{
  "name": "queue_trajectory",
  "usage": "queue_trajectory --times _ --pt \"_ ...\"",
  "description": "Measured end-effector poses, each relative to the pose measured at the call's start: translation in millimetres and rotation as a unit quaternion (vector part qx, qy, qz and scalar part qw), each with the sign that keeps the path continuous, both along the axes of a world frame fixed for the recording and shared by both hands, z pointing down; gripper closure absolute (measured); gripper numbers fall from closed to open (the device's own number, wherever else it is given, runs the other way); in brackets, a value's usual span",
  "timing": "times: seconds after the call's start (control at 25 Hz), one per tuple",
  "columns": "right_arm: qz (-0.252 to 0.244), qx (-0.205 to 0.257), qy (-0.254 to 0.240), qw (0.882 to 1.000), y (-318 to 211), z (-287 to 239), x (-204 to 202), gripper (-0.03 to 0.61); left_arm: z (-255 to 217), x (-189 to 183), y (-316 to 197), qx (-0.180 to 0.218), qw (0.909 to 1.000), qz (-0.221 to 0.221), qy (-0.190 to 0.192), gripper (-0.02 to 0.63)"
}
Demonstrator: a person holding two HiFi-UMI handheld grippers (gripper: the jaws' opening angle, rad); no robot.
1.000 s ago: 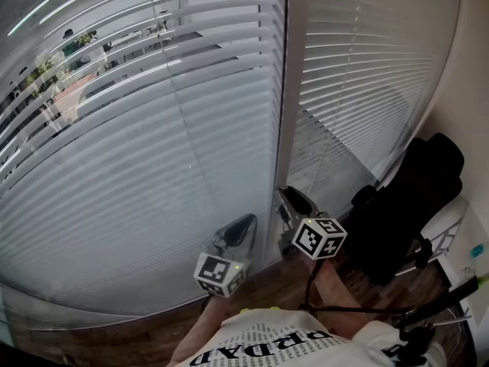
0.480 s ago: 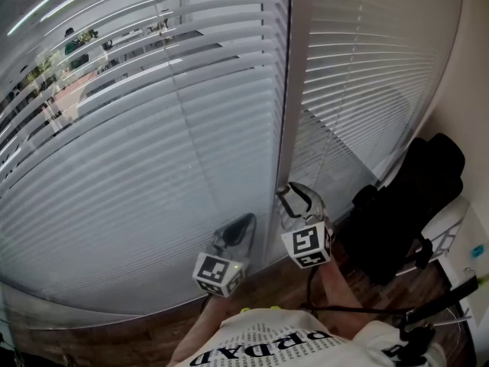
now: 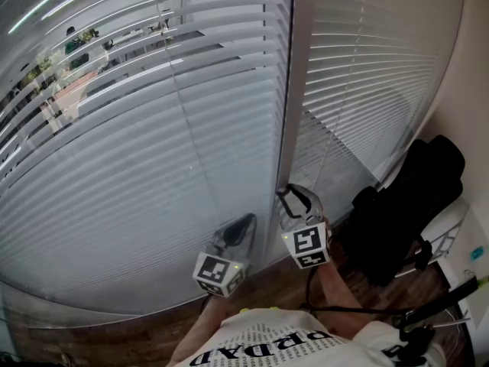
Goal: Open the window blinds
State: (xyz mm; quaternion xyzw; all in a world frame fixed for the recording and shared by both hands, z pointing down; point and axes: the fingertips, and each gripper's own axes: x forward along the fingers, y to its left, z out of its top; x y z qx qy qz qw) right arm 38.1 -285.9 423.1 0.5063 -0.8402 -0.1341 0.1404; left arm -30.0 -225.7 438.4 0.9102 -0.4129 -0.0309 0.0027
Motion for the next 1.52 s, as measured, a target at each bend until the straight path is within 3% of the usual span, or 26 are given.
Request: queue_trajectory --times 0.24,0.48,0.76,0.84,0.96,1.08,1.16,1.28,1.36,1.52 --pt "-0.012 -0.043 -0.111 0.993 -2 0 6 0.445 -2 4 2 0.003 1.0000 0.005 -0.001 0.621" --pt "-0.025 -0.099 -0.242 0.965 -4 0 12 0.445 -3 3 2 0.003 1.0000 0.003 -0.004 0.621" --pt "-0.034 -0.125 -0.311 0.941 -6 1 13 0.443 -3 3 3 0.001 1.0000 0.003 -0.003 0.620" --pt "-0.031 -0.115 -0.294 0.948 -5 1 12 0.443 -2 4 4 0.001 1.0000 0.005 -0.004 0.621" --pt "-0.023 -0.083 -0.207 0.975 -3 1 10 0.442 -2 4 4 0.001 1.0000 0.005 -0.005 0.621" --pt "-0.021 -0.054 -0.118 0.991 -1 -2 8 0.434 -1 2 3 0.001 1.0000 0.003 -0.005 0.621" --pt "-0.018 -0.030 -0.048 0.998 0 -5 4 0.426 -1 2 2 0.000 1.0000 0.002 -0.004 0.620" --pt "-0.011 -0.003 0.046 0.999 0 -4 -2 0.425 -1 3 1 0.000 1.0000 0.002 -0.003 0.620" --pt "-0.009 -0.001 0.065 0.998 -1 0 -4 0.428 -1 3 2 0.001 1.0000 0.002 -0.004 0.621" --pt "-0.007 -0.012 0.023 1.000 0 0 -1 0.443 -1 1 2 0.000 1.0000 -0.002 -0.004 0.620"
